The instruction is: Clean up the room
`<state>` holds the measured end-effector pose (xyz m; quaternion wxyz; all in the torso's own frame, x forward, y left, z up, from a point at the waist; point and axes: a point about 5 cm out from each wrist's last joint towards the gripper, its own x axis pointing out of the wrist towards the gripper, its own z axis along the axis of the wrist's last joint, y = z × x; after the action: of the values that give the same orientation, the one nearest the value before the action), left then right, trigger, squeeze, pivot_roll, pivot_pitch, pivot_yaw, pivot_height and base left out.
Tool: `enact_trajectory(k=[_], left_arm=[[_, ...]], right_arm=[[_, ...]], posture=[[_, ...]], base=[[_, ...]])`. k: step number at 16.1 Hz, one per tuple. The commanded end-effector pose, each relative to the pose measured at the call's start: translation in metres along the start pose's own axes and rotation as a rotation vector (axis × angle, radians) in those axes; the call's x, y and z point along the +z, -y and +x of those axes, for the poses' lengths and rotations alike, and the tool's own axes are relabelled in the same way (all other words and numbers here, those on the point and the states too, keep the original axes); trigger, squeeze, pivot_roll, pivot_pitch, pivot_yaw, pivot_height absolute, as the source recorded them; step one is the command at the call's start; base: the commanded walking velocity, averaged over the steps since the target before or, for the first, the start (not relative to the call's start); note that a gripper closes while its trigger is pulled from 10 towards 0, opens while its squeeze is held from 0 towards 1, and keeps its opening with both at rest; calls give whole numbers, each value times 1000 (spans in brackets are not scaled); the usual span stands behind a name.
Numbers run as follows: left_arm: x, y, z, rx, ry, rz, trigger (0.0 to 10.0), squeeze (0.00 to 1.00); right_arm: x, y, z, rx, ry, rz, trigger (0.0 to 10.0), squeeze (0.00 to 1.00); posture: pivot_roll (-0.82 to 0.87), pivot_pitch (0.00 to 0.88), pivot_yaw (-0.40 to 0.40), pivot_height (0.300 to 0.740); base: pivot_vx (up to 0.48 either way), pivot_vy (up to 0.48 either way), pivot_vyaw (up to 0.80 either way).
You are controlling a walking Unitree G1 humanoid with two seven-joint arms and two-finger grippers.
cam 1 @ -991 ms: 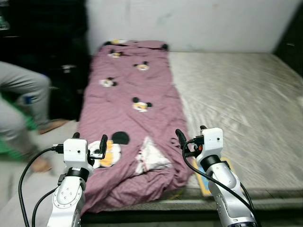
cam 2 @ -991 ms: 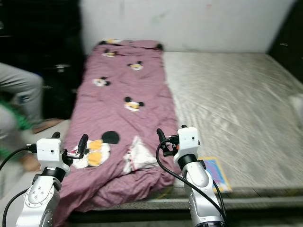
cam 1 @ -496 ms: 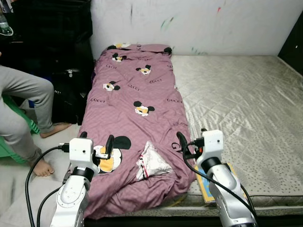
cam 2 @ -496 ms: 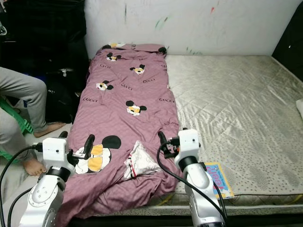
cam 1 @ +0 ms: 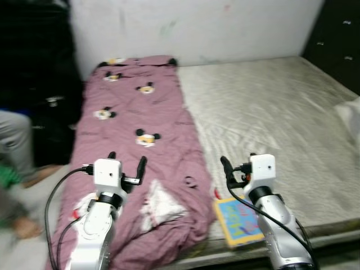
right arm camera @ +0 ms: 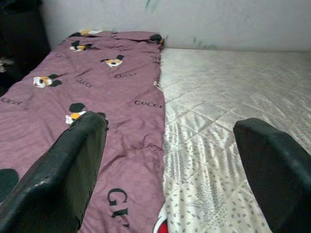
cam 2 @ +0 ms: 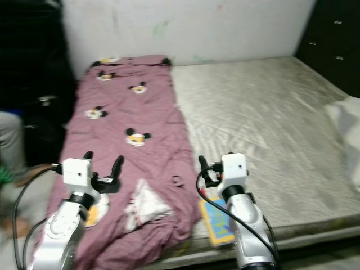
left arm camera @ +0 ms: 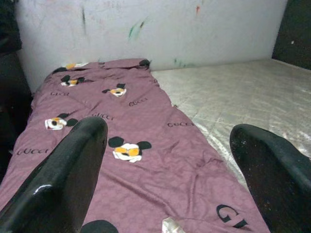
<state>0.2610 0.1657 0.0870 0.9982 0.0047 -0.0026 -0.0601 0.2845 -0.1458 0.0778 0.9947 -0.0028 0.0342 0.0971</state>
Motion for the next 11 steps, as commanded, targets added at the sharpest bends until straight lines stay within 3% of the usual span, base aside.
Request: enact_trajectory(k=[1,8,11], left_arm=[[-4,-8,-3,31,-28,11,10000,0],[-6,-7,-3,23,-41,9,10000,0],[-6,-6,-4,23,-45,0,10000,0]], right_arm=[[5,-8,4,25,20,-8,10000,0],[3,-8,3,33,17,-15,10000,0],[3,-7,3,23,13,-12,10000,0]], posture=[[1,0,-7,740],[-1,0,-9,740],[-2,0,-9,740]], base=[[0,0,0],[0,-35,737],[0,-331,0]])
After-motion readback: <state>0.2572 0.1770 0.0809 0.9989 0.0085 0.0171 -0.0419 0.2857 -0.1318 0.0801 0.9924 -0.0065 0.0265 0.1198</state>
